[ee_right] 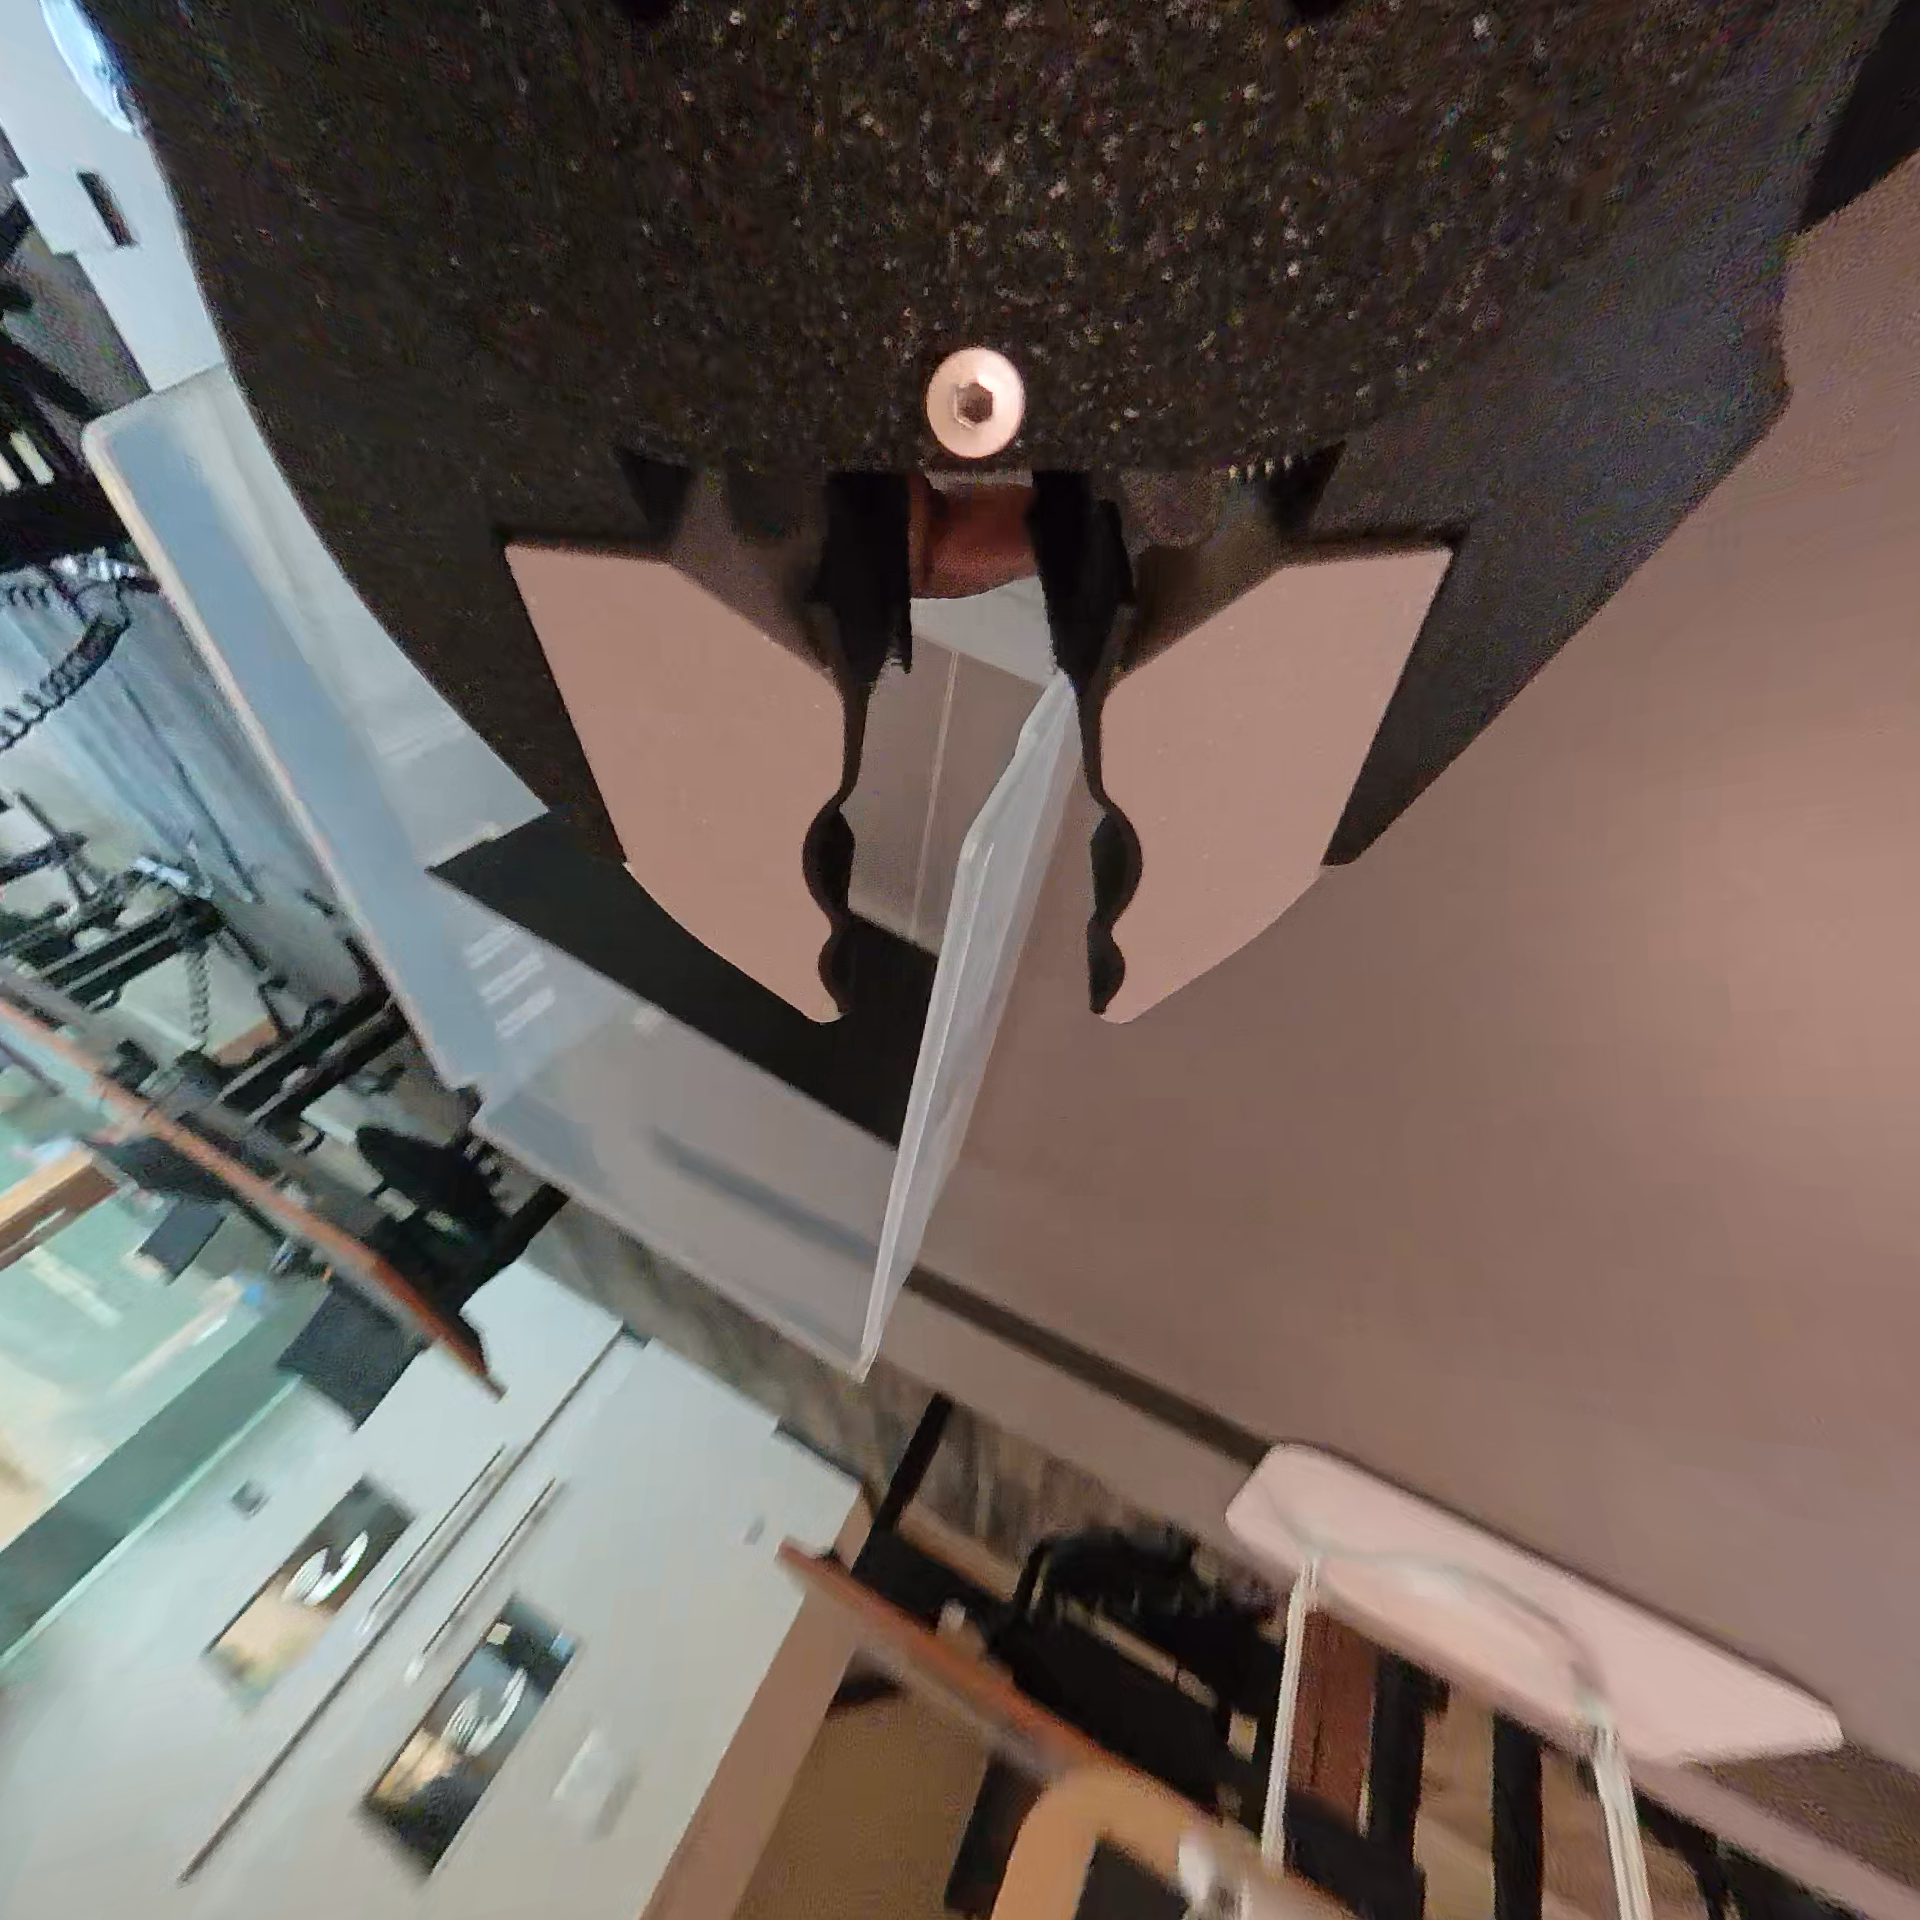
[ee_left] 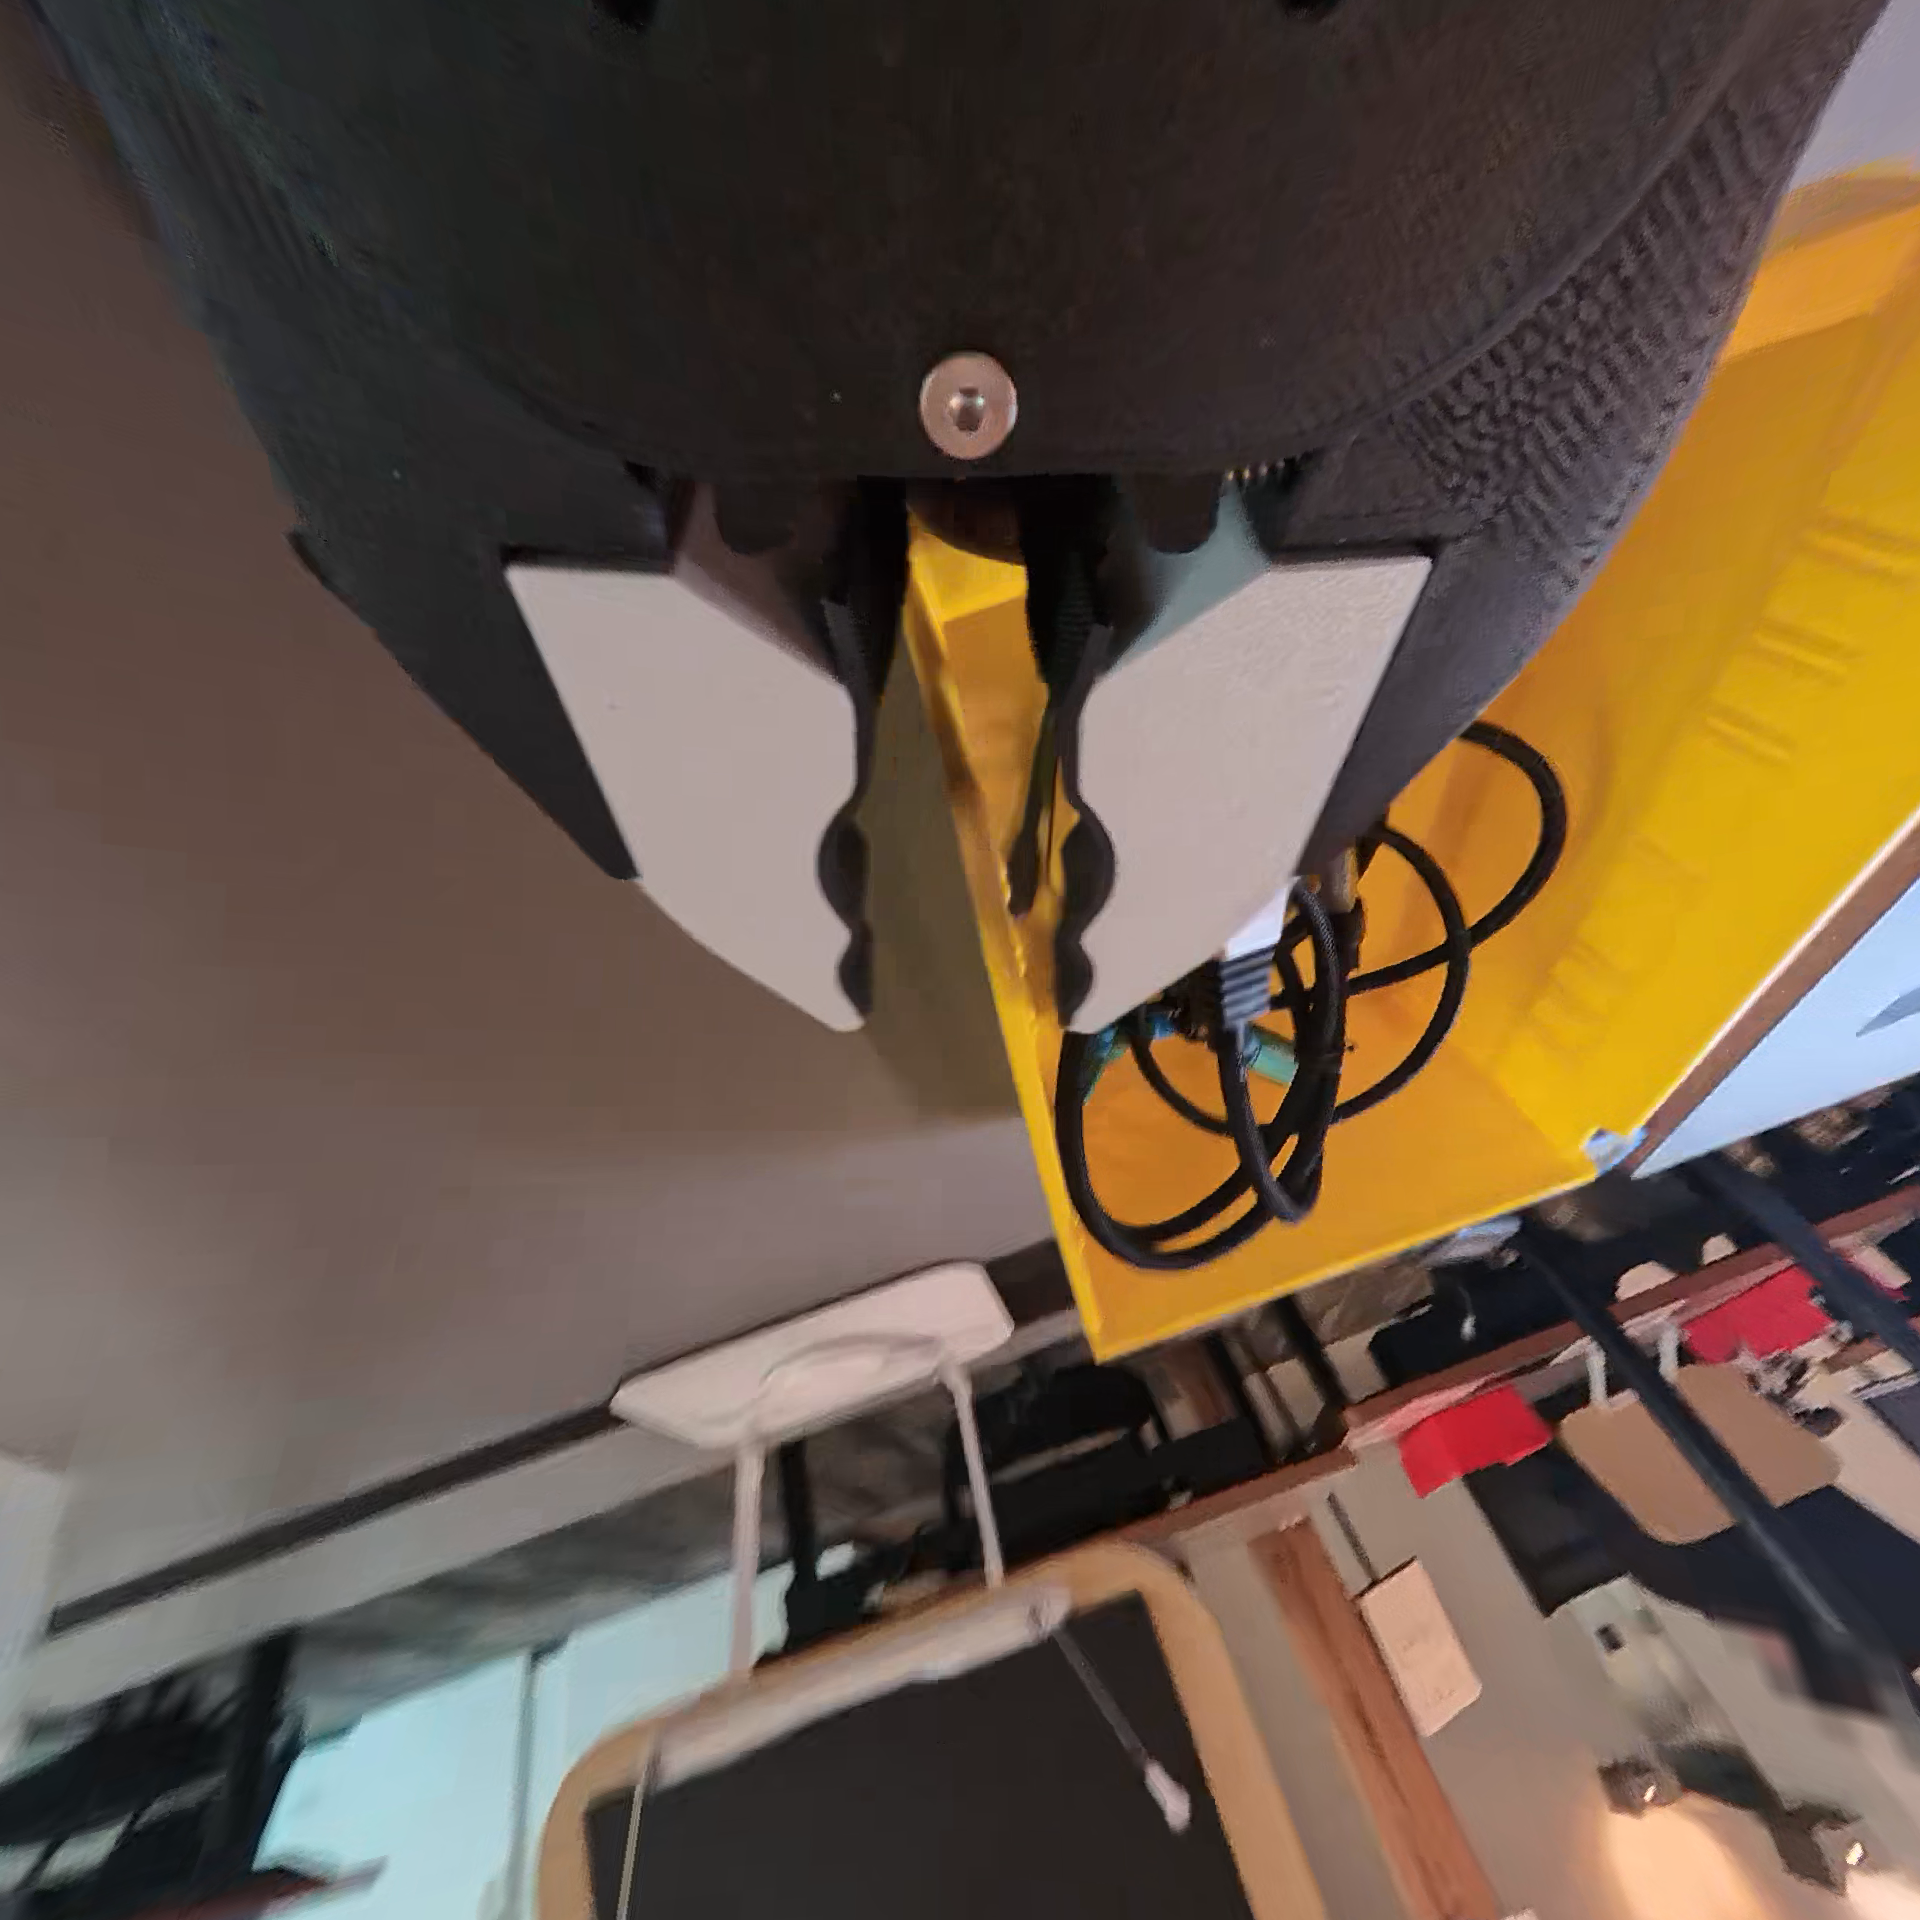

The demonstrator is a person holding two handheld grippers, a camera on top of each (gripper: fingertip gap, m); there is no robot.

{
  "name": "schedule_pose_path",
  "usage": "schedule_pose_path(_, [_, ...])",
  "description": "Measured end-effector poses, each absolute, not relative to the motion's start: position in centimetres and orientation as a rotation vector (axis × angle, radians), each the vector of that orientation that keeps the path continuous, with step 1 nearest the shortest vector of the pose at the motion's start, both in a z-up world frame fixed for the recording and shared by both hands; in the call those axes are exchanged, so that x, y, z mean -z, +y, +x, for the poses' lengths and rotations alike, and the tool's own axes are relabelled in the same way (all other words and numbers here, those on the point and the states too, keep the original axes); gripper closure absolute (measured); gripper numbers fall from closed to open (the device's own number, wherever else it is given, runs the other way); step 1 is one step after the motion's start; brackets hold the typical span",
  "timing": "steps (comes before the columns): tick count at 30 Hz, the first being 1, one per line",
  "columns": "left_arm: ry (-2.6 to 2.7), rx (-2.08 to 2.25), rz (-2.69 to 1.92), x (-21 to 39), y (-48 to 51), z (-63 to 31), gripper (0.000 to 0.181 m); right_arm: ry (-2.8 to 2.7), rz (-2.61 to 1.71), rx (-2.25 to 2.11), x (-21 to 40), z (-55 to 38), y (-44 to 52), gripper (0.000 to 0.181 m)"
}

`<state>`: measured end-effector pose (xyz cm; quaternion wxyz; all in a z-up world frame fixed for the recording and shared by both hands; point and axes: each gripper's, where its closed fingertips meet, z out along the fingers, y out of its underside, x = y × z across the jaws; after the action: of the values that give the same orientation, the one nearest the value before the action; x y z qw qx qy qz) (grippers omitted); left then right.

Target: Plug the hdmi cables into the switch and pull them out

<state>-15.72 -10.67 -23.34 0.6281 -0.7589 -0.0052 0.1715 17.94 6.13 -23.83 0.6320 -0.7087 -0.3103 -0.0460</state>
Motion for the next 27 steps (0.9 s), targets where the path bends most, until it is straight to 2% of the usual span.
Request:
schedule_pose_path(2, [-0.022,-0.293,-1.650,20.8,-11.0,-15.4,0.131,-0.714,-1.428,0.067,20.5,16.7,4.8,0.132])
schedule_pose_path(4, [-0.040,-0.228,-1.579,18.2,-11.6,-16.3,0.128,-0.761,-1.263,-0.016,18.4,14.7,3.0,0.138])
schedule_pose_path(7, [0.019,-0.198,-1.661,16.9,-11.9,-19.1,0.128,-0.967,-1.172,-0.238,19.9,10.4,0.6,0.141])
schedule_pose_path(11, [0.256,0.006,-2.068,21.5,-11.8,-21.3,0.121,-1.113,-1.208,-0.524,24.1,7.2,-1.1,0.141])
schedule_pose_path(15, [0.330,-0.026,-2.348,26.1,-11.0,-24.7,0.106,-1.158,-1.194,-0.543,24.5,6.9,-1.5,0.140])
schedule_pose_path(20, [0.351,0.113,-2.388,26.8,-8.9,-24.5,0.107,-1.253,-1.166,-0.461,25.6,6.4,-1.9,0.140])
schedule_pose_path(25, [0.301,0.425,-2.450,28.0,-7.3,-23.7,0.114,-1.324,-1.146,-0.399,26.7,6.1,-2.1,0.140])
schedule_pose_path(27, [0.305,0.517,-2.455,28.7,-7.0,-23.7,0.136,-1.325,-1.140,-0.398,26.8,6.1,-2.0,0.140])
